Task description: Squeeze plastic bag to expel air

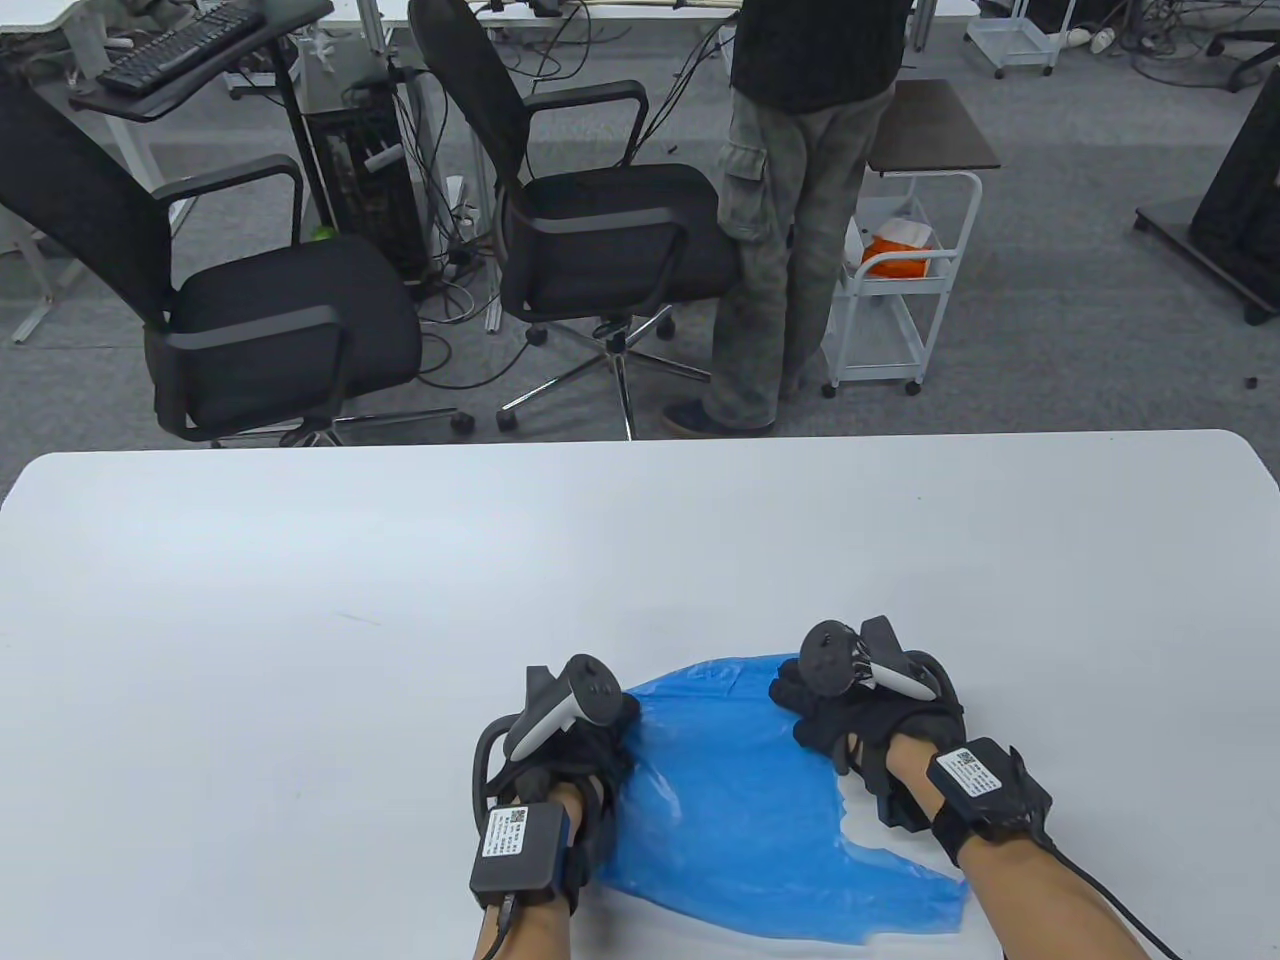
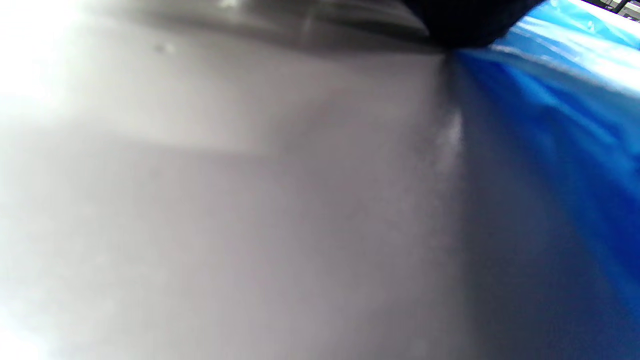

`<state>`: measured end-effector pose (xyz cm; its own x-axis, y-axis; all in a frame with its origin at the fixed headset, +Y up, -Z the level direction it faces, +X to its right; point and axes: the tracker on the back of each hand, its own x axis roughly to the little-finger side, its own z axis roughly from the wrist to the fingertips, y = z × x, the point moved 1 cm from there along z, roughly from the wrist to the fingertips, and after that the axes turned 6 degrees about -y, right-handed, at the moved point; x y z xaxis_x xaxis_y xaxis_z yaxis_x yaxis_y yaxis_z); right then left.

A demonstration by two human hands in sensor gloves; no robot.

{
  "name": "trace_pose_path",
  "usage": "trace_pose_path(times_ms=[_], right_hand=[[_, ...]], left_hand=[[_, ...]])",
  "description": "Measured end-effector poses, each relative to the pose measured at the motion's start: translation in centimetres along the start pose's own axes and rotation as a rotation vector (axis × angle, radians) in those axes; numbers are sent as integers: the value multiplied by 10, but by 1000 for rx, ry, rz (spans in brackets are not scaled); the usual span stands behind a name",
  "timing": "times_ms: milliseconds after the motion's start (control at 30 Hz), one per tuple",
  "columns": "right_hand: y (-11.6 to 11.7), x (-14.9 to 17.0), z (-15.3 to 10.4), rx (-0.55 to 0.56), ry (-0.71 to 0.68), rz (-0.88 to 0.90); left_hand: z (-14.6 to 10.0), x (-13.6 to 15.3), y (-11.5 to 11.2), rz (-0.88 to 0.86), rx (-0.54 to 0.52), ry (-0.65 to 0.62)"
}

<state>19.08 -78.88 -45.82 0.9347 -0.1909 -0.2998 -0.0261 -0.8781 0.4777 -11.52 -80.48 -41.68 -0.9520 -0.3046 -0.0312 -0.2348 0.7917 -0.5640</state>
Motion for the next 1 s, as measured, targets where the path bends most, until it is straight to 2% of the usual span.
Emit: trace_pose_path(times_ms=[367,567,1000], right_hand=[[0,57,-21,10,114,82],[3,108,-36,53,222,216],[9,108,-40,108,246,219]], left_hand=[[0,1,0,-1,-1,2],[0,1,0,-3,-3,3],[0,1,0,-4,-2,8]])
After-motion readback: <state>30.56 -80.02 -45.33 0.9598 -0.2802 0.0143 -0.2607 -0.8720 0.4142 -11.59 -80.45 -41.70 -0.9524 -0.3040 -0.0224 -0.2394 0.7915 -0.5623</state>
